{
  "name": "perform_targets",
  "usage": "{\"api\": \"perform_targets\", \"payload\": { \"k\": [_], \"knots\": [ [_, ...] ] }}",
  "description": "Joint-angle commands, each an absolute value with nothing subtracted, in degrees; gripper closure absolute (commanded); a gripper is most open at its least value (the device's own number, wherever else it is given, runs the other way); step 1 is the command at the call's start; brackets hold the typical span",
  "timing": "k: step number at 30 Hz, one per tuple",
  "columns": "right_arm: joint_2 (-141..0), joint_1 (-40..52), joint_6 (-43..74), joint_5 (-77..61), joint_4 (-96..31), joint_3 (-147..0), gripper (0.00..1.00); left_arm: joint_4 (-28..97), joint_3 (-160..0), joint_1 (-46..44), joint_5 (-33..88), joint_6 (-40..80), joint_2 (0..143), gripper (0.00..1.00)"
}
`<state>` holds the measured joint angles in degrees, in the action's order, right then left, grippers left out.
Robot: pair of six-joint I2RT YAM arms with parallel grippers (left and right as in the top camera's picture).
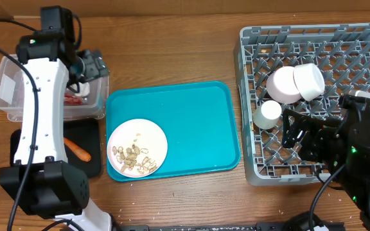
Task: Sort waste into correct bins and load items into the dishwasher
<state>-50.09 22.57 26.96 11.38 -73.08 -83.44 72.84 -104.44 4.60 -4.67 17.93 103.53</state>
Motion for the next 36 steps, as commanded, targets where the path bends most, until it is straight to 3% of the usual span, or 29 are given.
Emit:
{"api": "perform_targets", "payload": {
  "k": [1,7,11,15,16,17,18,19,21,28,31,34,36],
  "knots": [
    [-49.9,22.4,27.0,12.0,-72.8,-83.3,0.00,76.0,-104.8,2.1,-1.9,18.4,99.0,0.00],
    [-49.9,22.4,27.0,12.0,-72.8,-83.3,0.00,82.3,-102.1,-7.0,-1.0,18.4,98.4,0.03],
    [-49.9,22.4,27.0,12.0,-72.8,-83.3,0.00,80.6,-94.3,-16.0,-2.3,20.0,98.4,0.24],
    [-49.9,22.4,27.0,12.0,-72.8,-83.3,0.00,74.9,-84.1,-25.7,-13.2,26.9,98.6,0.27],
    [-49.9,22.4,27.0,12.0,-72.8,-83.3,0.00,73.3,-82.0,-27.4,-14.4,28.8,98.8,0.41],
    [-49.9,22.4,27.0,12.0,-72.8,-83.3,0.00,71.6,-80.3,-28.7,-14.1,30.6,99.0,0.63],
    [-49.9,22.4,27.1,12.0,-72.8,-83.3,0.00,69.8,-78.7,-29.8,-13.0,31.9,99.2,0.73],
    [-49.9,22.4,27.0,12.0,-72.8,-83.3,0.00,67.5,-76.9,-30.7,-11.7,33.1,99.3,0.75],
    [-49.9,22.4,27.0,12.0,-72.8,-83.3,0.00,62.5,-73.3,-31.3,-11.3,36.0,99.6,0.54],
    [-49.9,22.4,27.0,12.0,-72.8,-83.3,0.00,50.0,-64.5,-30.4,-11.0,42.1,100.3,0.51],
    [-49.9,22.4,27.0,12.0,-72.8,-83.3,0.00,47.4,-63.1,-30.4,-10.9,42.0,101.1,0.52],
    [-49.9,22.4,27.0,12.0,-72.8,-83.3,0.00,46.2,-62.7,-30.4,-10.9,42.0,102.3,0.67],
    [-49.9,22.4,27.0,12.0,-72.8,-83.3,0.00,45.3,-62.7,-30.5,-10.9,42.0,103.6,0.68]
  ]
}}
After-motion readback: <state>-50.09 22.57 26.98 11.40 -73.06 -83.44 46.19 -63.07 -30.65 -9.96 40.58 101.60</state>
